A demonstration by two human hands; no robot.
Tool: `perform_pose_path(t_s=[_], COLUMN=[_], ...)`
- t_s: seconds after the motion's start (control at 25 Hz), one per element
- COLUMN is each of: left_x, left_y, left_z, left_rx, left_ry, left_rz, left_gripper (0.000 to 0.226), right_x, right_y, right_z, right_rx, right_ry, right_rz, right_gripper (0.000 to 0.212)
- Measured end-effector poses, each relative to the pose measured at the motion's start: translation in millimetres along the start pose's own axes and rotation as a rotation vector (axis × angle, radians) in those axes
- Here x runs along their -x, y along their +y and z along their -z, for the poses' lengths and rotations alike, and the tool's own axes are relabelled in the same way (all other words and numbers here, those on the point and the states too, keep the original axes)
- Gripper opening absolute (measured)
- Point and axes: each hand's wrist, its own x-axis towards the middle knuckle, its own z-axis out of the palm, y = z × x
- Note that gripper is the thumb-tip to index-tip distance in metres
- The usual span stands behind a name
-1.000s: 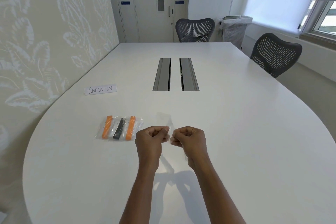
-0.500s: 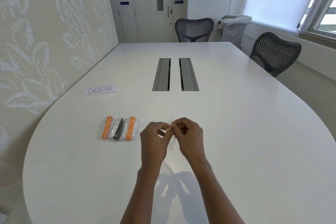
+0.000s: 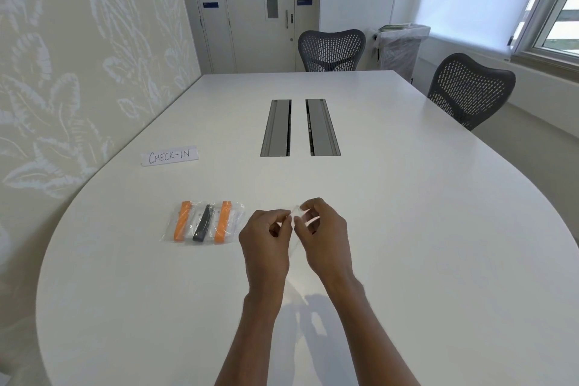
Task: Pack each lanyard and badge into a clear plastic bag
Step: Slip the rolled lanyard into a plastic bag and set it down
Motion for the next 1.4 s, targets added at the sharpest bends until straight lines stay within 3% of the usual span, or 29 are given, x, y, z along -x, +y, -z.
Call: perform_pose_path(t_s=[0.24, 0.32, 0.44, 0.6, 0.72, 0.84, 1.04, 1.16, 1.28, 1.4], left_x=[6, 7, 2, -3, -1, -2, -6, -8, -8, -5], left_y=[-1, 0, 0, -4, -8, -10, -18, -28, -37, -44], left_z=[-3, -6, -7, -4, -5, -6, -5, -7, -12, -21], left_rx=[0.033, 0.053, 0.064, 0.010, -0.013, -0.034, -0.065, -0.093, -0.142, -0.176], left_ry=[-0.129, -0.046, 0.072, 0.094, 0.028, -0.017, 0.035, 0.037, 0.022, -0.023], left_rz=[-0.045, -0.029, -0.007, -0.015, -0.047, -0.039, -0.008, 0.029, 0.045, 0.067], left_gripper=[0.035, 0.034, 0.031, 0.031, 0.032, 0.033, 0.024, 0.025, 0.025, 0.024], right_x=[-3, -2, 0, -1, -2, -7, -22, -34, -38, -41], right_y=[1, 2, 6, 11, 8, 11, 30, 55, 86, 106], right_z=[3, 3, 1, 3, 1, -2, 21, 49, 65, 59], right_rx=[-0.146, -0.114, -0.007, 0.000, 0.116, 0.033, -0.006, 0.199, 0.413, 0.348], right_ry=[0.193, 0.113, -0.057, 0.010, 0.048, 0.018, 0.000, 0.038, -0.072, -0.236], right_rz=[-0.004, -0.002, -0.088, -0.154, 0.008, 0.087, 0.022, -0.037, -0.145, -0.252], right_gripper=[0.012, 0.007, 0.025, 0.023, 0.023, 0.022, 0.011, 0.006, 0.025, 0.050])
